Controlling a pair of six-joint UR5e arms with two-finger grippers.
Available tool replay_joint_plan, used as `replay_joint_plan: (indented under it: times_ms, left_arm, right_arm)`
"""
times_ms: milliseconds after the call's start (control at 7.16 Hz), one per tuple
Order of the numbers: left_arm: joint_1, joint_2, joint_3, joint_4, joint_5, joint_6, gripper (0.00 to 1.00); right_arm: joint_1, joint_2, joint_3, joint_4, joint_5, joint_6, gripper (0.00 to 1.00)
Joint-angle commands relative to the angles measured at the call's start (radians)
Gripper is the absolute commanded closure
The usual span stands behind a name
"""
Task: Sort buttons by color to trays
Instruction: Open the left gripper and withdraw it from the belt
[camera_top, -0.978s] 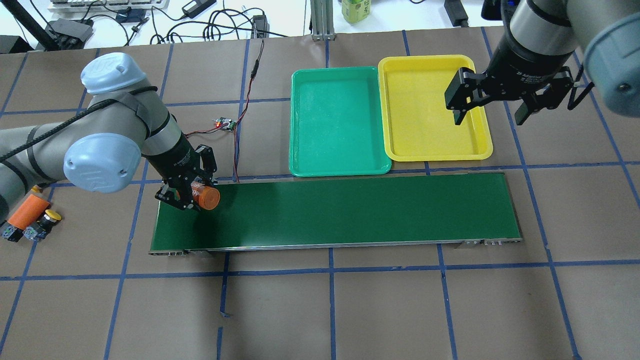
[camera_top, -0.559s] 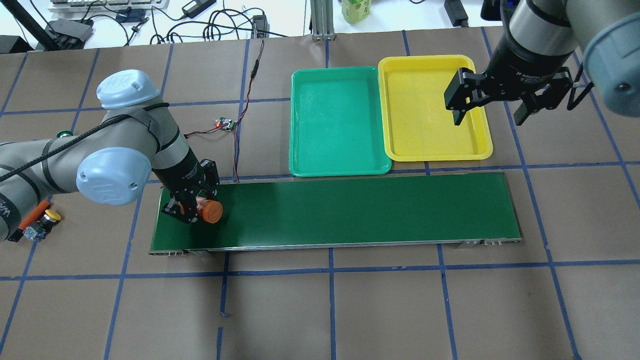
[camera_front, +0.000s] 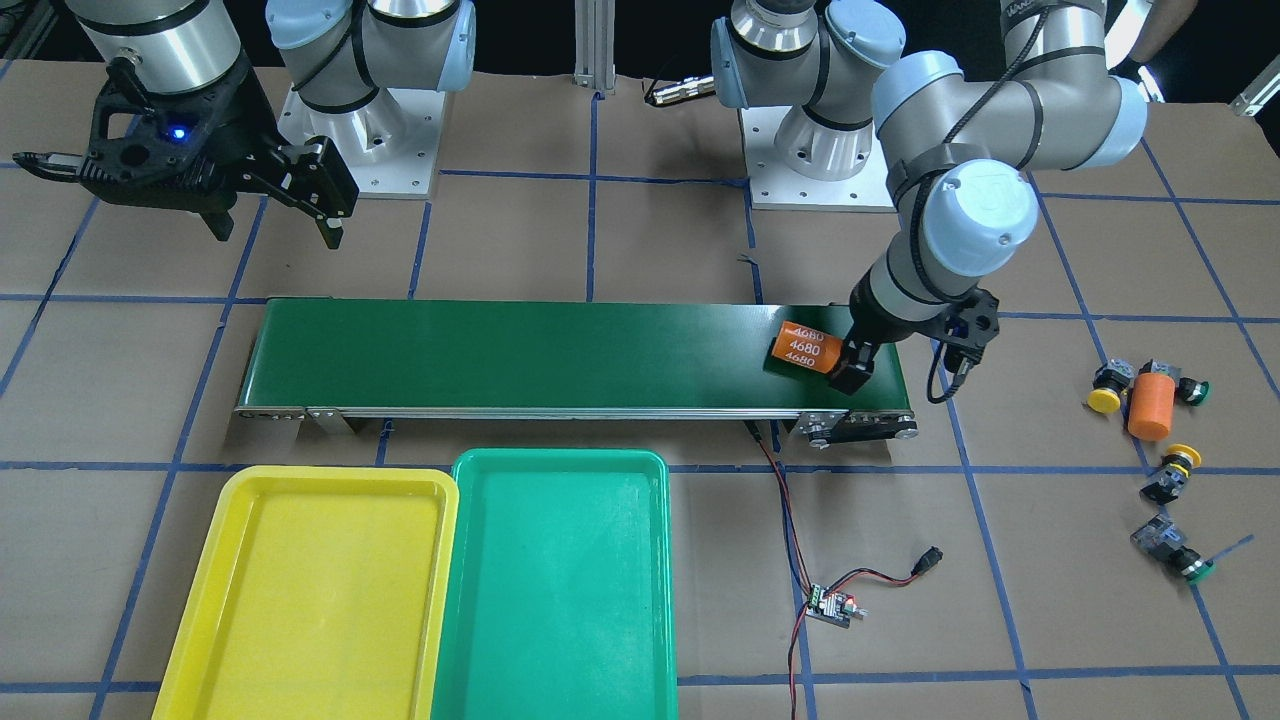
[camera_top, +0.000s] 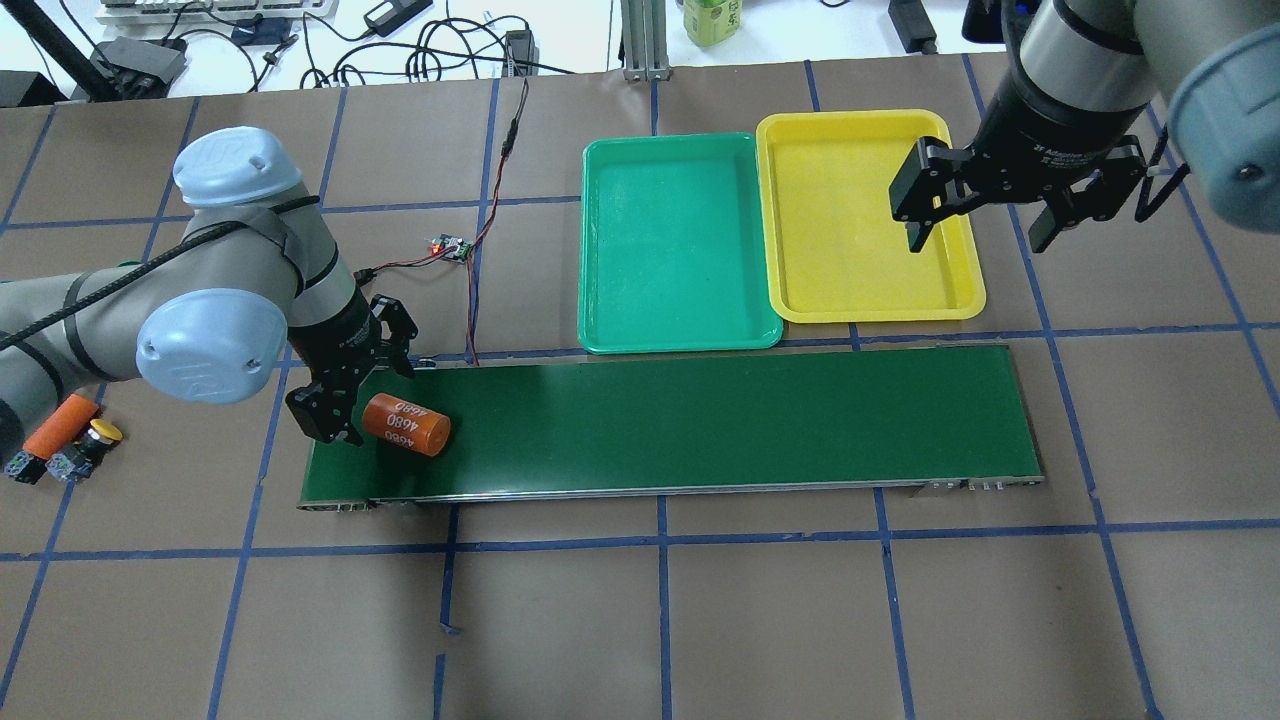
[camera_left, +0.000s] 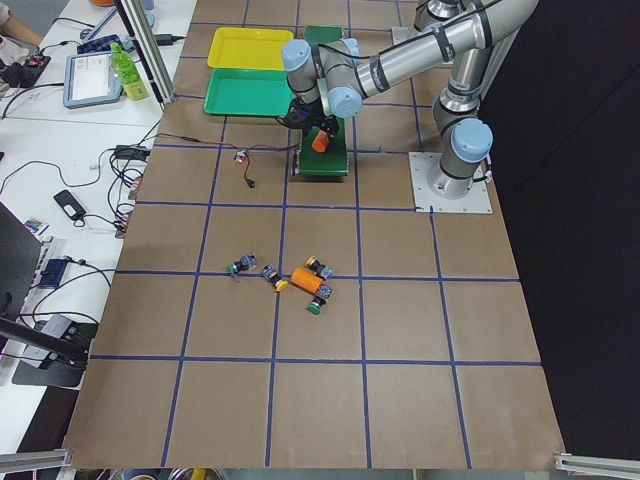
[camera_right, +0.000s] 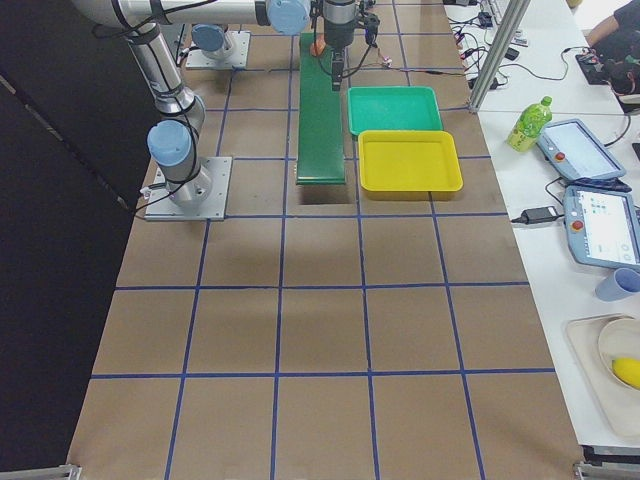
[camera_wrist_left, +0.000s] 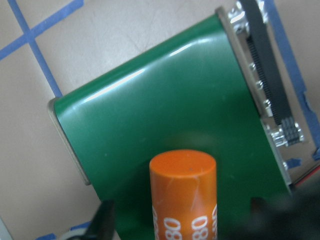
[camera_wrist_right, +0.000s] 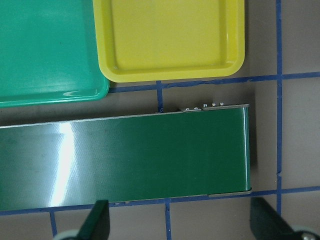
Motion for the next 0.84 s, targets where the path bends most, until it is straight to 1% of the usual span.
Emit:
replay_joint_plan:
  times_ms: [0, 140, 280, 419, 559, 699]
  left_arm:
    - [0.194, -0.011, 0.033, 0.002, 0.010, 0.400, 0.00]
    - [0.290, -0.019, 0.043, 0.011, 0.011, 0.608, 0.00]
    - [0.376, -0.039, 0.043, 0.076, 0.013, 0.829, 0.00]
    - [0.467, -0.082, 0.045, 0.188, 0.011, 1.052, 0.00]
    - [0.529, -0.137, 0.062, 0.281, 0.011, 1.226, 0.00]
    - [0.546, -0.218, 0.148, 0.349, -0.002, 1.328, 0.00]
  right_arm:
    - [-0.002, 0.000, 0.000, 0.000, 0.001, 0.000, 0.00]
    - [0.000, 0.000, 0.000, 0.005, 0.003, 0.000, 0.00]
    - [0.000, 0.000, 0.000, 0.004, 0.002, 0.001, 0.00]
    - [-0.002, 0.000, 0.000, 0.000, -0.002, 0.000, 0.00]
    - [-0.002, 0.001, 0.000, -0.003, -0.005, -0.003, 0.00]
    - [-0.002, 0.001, 0.000, -0.003, -0.006, -0.006, 0.00]
